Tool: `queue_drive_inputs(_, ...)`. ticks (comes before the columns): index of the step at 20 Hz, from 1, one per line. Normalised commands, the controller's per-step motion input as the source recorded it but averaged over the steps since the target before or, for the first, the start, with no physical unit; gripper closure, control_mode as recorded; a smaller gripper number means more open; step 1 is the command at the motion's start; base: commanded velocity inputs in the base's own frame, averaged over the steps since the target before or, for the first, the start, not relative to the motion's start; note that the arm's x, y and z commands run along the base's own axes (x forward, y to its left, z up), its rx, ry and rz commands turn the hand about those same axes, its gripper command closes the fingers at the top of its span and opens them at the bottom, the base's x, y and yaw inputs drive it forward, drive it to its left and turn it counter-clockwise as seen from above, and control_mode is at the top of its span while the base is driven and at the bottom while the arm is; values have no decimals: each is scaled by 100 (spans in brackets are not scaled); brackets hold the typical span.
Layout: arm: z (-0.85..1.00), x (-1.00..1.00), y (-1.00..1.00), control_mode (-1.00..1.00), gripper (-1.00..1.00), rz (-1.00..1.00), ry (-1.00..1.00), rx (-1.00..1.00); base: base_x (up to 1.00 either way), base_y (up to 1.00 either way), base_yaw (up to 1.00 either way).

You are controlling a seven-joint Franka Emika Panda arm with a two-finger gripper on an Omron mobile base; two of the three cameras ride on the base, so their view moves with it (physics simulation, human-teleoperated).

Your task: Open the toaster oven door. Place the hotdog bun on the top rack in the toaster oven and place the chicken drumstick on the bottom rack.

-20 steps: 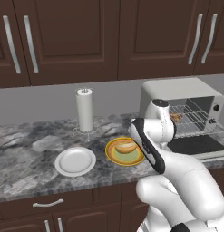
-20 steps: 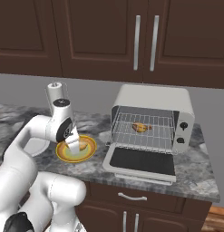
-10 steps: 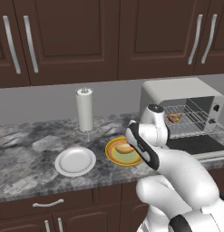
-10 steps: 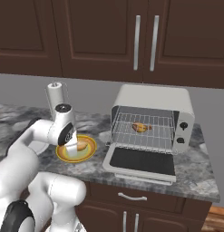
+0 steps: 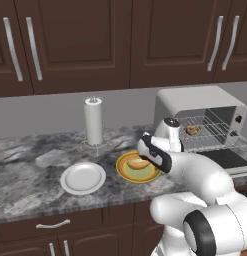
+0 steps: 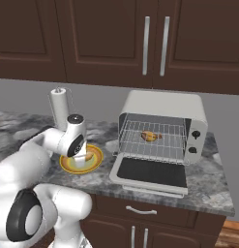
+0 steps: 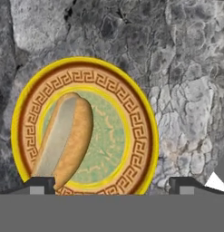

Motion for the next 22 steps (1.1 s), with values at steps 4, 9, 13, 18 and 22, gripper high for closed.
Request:
queue_drive_inputs(4,-20,34,0,-100,-100,-3,0,0,0,0,0)
queue_drive_inputs(9,-23,33,0,-100,-100,-1,1,0,0,0,0)
queue_drive_inputs(13,-25,23,0,-100,-100,0,1,0,0,0,0)
queue_drive_inputs(18,-28,23,0,-100,-100,0,0,0,0,0,0)
queue_drive_inputs(22,-20,23,0,-100,-100,0,0,0,0,0,0)
